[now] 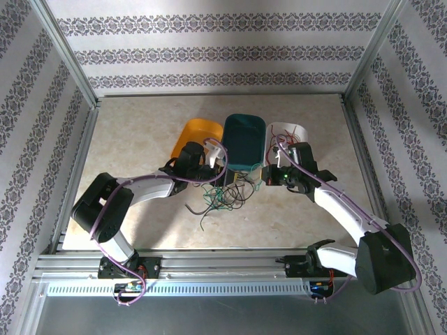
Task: Untangle the cables
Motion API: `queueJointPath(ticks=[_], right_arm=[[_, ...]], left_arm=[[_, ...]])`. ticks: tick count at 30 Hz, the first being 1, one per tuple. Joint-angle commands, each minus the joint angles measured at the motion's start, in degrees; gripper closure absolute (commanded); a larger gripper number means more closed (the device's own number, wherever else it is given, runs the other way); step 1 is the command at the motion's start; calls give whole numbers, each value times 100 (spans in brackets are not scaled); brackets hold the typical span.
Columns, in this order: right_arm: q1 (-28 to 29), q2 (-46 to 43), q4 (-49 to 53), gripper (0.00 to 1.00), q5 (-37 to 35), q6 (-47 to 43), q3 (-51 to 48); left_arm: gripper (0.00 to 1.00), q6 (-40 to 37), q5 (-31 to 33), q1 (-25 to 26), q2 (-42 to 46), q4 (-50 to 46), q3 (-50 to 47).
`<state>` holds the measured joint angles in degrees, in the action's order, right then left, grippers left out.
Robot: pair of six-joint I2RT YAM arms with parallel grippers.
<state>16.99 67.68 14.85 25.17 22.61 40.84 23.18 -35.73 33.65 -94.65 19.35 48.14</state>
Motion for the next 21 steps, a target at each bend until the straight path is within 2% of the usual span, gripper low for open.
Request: queueJointPath(ticks=[1,5,9,12,17,21], right_arm=[[-21,158,-358,98,74,350,530],[-13,962,-502,97,-379,655,1336],[-7,2091,-463,97,-850,855,2149],[-8,2771,-466,95,-1017,1017,2595],[156,2885,-354,58,-1224,873,2879],[429,2505,-48,54,-1378,406,2725]], left_arm=[[47,89,659,23,254,179,-291],[42,231,1413,19,284,63,-336],[34,219,1740,19,482,-129,-346],[30,32,1962,19,659,-628,-281],[27,-380,2197,10,1018,-1748,-275],[26,-417,2169,12,1328,-2551,-361]])
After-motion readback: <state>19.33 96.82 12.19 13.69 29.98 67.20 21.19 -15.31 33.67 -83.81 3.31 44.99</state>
